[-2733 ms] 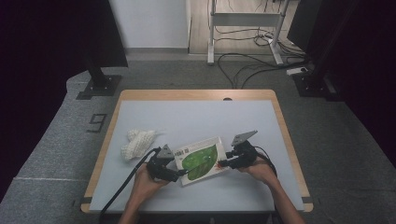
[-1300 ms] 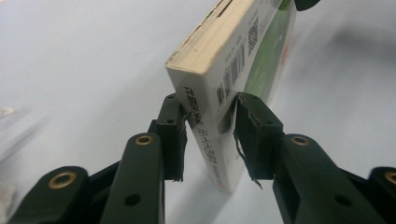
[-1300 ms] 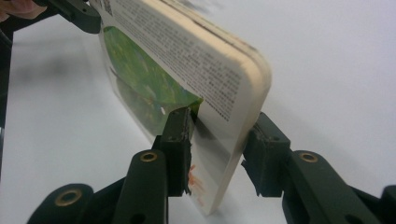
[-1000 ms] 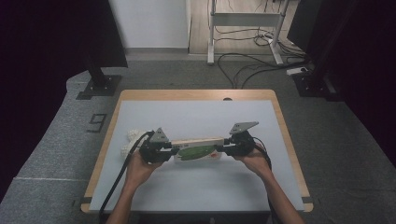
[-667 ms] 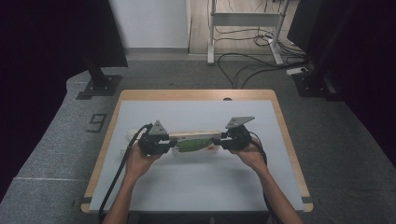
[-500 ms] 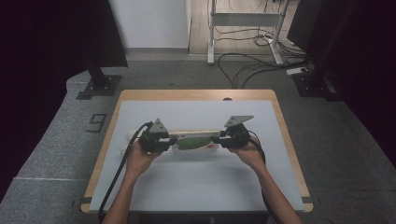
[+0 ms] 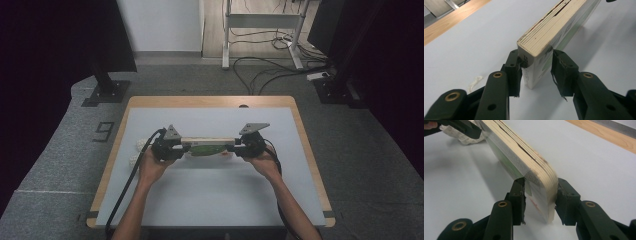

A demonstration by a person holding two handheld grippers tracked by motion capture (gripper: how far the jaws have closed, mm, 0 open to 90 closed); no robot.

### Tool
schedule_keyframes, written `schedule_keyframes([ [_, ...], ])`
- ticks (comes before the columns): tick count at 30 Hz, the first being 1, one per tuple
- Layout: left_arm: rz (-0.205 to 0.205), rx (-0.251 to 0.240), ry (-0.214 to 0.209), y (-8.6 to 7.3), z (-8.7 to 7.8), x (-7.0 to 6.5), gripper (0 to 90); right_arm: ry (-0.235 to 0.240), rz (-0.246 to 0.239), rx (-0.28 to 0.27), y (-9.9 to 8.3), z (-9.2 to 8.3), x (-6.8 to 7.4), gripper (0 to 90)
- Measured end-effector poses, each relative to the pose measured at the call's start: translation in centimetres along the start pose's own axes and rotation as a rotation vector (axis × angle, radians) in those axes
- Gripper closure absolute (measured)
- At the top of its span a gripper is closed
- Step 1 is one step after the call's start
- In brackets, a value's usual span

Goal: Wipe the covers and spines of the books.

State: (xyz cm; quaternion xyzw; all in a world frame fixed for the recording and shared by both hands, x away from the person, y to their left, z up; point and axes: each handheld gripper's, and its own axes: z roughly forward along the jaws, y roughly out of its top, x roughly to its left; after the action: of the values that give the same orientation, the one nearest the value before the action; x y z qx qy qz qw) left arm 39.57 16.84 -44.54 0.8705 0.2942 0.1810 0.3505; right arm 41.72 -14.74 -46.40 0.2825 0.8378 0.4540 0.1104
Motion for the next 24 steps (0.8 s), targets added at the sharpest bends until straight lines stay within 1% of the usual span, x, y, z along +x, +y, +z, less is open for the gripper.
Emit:
schedule_keyframes([
  [3, -0.009, -0.001, -0.015, -0.2, -0.3, -0.4, 58.1, 0.018, 0.004, 0.005, -0.1, -0.2, 0.2, 59.5],
  [5, -0.029, -0.005, -0.036, -0.4, -0.5, -0.5, 56.9, 0.029, 0.009, 0.009, -0.2, -0.4, 0.4, 58.5],
  [6, -0.029, -0.005, -0.036, -0.4, -0.5, -0.5, 56.1, 0.035, 0.012, 0.011, -0.3, -0.4, 0.5, 57.8],
  [7, -0.035, -0.005, -0.047, -0.5, -0.7, -0.5, 56.1, 0.035, 0.012, 0.011, -0.3, -0.4, 0.5, 57.8],
  [8, -0.049, -0.007, -0.068, -0.7, -0.8, -0.6, 54.5, 0.048, 0.016, 0.017, -0.5, -0.6, 0.7, 56.5],
  [12, -0.060, -0.001, -0.091, -1.2, -1.0, -0.9, 52.4, 0.062, 0.019, 0.026, -0.7, -0.8, 1.2, 54.1],
  [13, -0.057, 0.002, -0.096, -1.3, -1.0, -1.0, 51.8, 0.064, 0.016, 0.028, -0.8, -0.8, 1.3, 53.6],
  [24, -0.060, 0.006, -0.100, -2.0, -1.1, -1.7, 50.2, 0.062, 0.004, 0.041, -1.3, -1.2, 2.3, 49.3],
])
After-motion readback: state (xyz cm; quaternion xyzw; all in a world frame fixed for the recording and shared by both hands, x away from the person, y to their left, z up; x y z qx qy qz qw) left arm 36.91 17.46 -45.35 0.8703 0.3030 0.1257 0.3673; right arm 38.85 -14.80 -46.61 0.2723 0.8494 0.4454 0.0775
